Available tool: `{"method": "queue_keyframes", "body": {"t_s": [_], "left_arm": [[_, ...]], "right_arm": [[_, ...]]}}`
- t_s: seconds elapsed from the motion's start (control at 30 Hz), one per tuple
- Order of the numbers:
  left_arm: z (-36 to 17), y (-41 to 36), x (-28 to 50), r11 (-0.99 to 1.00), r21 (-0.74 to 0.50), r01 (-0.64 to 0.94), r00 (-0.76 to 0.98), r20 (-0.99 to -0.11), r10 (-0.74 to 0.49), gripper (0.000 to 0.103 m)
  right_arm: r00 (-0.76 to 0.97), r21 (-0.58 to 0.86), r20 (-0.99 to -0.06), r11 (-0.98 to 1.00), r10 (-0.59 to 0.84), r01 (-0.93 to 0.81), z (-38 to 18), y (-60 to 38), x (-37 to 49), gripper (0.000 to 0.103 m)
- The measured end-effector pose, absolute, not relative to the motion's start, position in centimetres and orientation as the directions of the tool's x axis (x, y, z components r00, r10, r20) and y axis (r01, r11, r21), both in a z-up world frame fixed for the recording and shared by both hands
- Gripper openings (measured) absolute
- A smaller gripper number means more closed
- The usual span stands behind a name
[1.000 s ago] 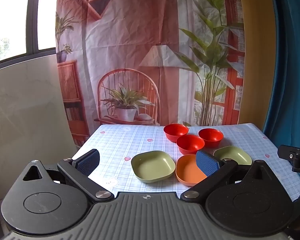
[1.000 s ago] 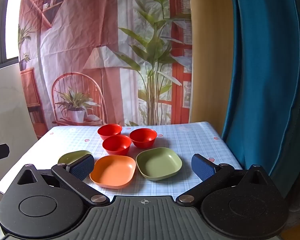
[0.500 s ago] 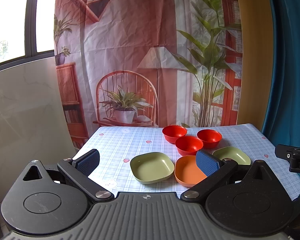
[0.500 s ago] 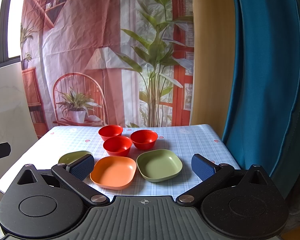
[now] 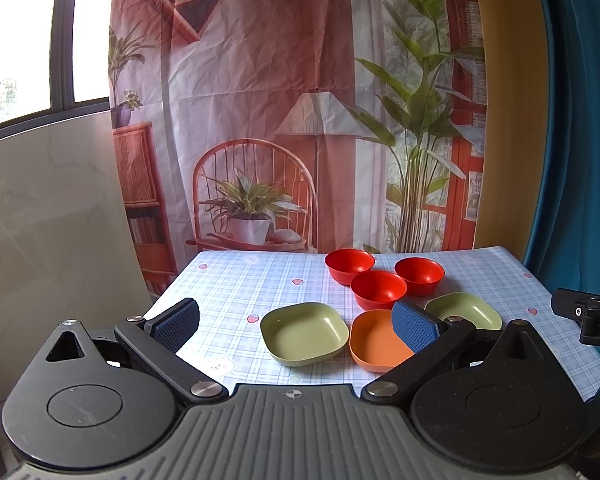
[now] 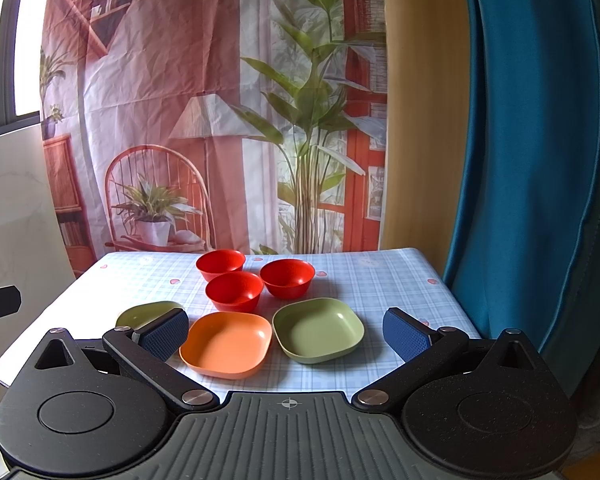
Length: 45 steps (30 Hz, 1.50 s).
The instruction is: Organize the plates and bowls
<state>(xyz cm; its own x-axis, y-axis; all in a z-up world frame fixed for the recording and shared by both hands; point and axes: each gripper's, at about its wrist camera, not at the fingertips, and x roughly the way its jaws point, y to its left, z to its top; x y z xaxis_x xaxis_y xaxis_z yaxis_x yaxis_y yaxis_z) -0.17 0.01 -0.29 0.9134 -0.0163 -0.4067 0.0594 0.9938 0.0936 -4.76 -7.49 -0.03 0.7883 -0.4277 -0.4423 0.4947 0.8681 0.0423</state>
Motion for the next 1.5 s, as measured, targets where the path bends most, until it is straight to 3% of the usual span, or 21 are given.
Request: {"method": "queue_keyframes", "body": {"t_s": [1.5], "left_arm": [[-0.31, -0.02, -0.04, 0.994, 0.093, 0.063, 0.908, -0.418, -0.018, 0.103]], "right_arm": [[0.788, 0.042, -0.443, 0.868, -0.427, 0.494, -0.19, -7.61, -4.72, 0.103]]}}
